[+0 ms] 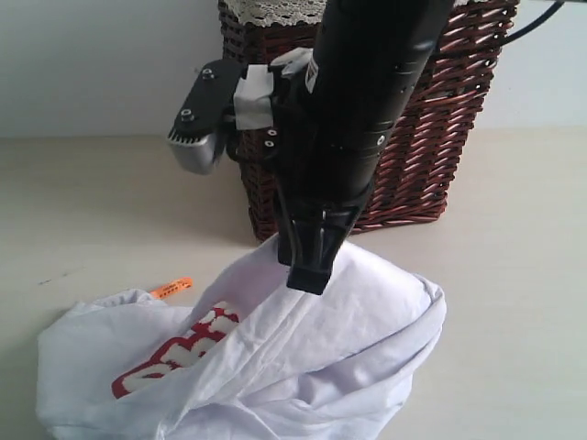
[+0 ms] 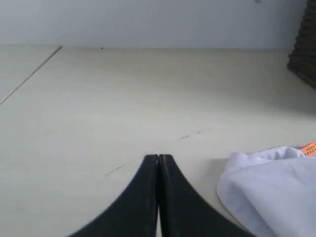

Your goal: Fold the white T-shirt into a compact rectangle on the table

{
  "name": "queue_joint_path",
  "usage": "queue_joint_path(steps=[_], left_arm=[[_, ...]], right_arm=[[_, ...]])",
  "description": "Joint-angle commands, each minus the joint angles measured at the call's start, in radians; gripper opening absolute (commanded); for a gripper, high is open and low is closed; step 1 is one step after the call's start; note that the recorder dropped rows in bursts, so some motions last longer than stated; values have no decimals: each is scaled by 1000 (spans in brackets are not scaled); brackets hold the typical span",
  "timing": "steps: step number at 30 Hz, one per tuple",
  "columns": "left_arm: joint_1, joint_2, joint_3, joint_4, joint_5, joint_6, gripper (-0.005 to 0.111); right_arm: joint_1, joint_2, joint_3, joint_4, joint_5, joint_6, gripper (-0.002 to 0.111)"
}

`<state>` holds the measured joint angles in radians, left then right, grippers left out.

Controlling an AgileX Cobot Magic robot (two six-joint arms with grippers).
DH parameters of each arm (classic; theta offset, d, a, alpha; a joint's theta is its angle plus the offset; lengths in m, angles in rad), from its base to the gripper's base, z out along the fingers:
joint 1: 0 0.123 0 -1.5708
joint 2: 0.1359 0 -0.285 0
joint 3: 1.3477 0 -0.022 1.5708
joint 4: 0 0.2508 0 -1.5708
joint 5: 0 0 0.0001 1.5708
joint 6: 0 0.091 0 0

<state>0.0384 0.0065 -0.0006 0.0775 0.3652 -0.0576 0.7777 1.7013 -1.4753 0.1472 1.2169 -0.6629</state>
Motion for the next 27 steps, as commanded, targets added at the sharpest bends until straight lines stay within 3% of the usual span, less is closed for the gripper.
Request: queue_joint_path(steps=[1, 14, 17, 19, 24, 27], left_arm=[[-1, -7, 1, -4, -7, -2, 0], [-1, -7, 1, -4, -7, -2, 0], [-1, -7, 1, -4, -7, -2, 0], [-1, -7, 1, -4, -7, -2, 0], [-1, -7, 1, -4, -7, -2, 0], [-1, -7, 1, -4, -7, -2, 0]], right_arm=[[1, 17, 71, 3, 4, 67, 0], [1, -1, 303, 40, 4, 58, 0], [1, 1, 335, 74, 4, -40, 3], [1, 3, 352, 92, 4, -98, 12], [1, 7, 353, 202, 4, -140, 56], [1, 1, 332, 258, 4, -140, 66]])
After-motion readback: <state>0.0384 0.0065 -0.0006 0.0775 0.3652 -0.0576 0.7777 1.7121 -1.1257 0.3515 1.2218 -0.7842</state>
